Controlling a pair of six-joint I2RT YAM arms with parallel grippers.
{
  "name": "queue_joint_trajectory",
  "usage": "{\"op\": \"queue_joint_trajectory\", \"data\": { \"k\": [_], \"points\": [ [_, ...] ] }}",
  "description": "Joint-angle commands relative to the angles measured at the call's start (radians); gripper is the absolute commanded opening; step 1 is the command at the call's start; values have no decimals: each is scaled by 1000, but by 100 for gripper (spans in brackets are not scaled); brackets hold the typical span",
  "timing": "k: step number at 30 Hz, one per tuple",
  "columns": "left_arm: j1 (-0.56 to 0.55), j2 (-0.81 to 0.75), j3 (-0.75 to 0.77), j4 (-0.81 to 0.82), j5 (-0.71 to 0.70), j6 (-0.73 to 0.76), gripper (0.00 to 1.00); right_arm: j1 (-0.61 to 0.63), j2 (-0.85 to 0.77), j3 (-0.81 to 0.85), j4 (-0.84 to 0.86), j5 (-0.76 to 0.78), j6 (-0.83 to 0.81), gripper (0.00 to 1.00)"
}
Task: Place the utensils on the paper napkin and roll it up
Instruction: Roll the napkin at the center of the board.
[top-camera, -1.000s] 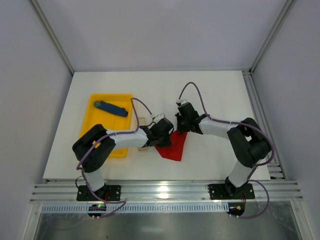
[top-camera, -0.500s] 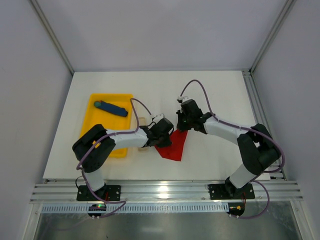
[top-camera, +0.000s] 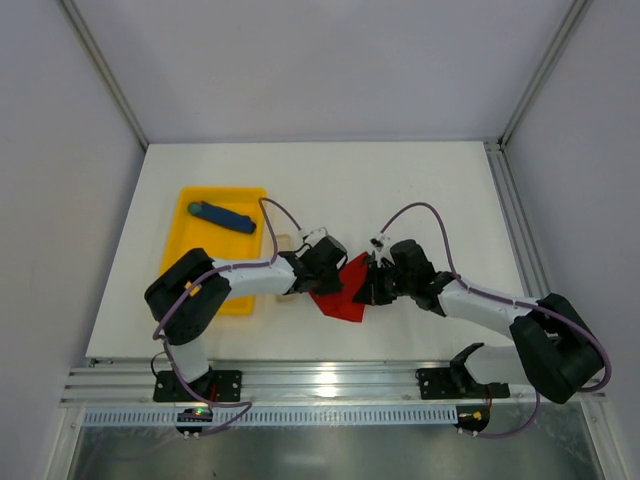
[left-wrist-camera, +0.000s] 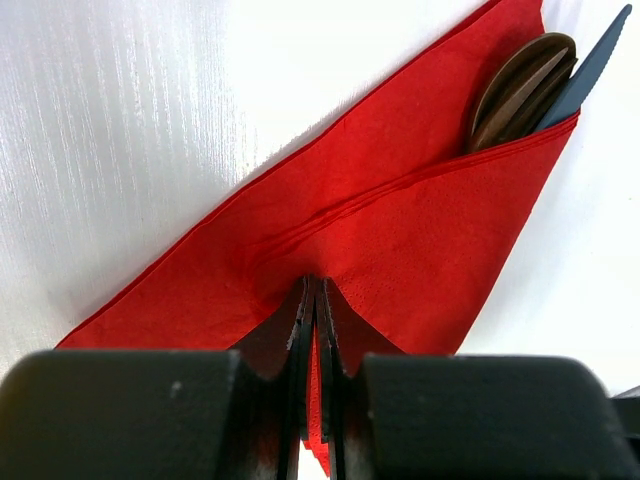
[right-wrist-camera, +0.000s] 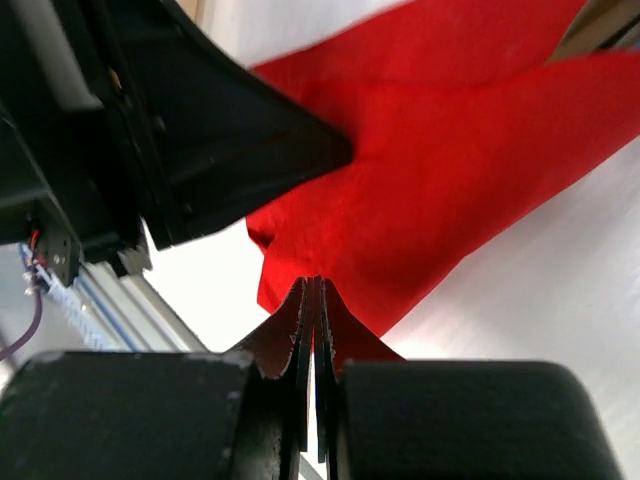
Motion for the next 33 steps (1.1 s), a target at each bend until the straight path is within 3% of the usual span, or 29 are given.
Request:
{"op": "queue_joint_trajectory", "data": {
  "k": [1, 7, 14, 22, 33],
  "points": [
    [-5, 33, -30, -113, -28, 4, 8, -3, 9, -58, 178, -98, 62, 5],
    [-4, 38, -26, -124, -42, 13, 8, -3, 64, -150, 290, -121, 96, 5],
    [-4, 55, -13, -134, -53, 28, 8, -3, 24, -164, 235, -66, 65, 6],
    [-5, 55, -16, -124, -45, 36, 7, 0, -30, -107, 200, -112, 81, 6],
    [-10, 58, -10, -122, -42, 36, 8, 28, 96, -179, 405, -160, 151, 6]
  ]
}}
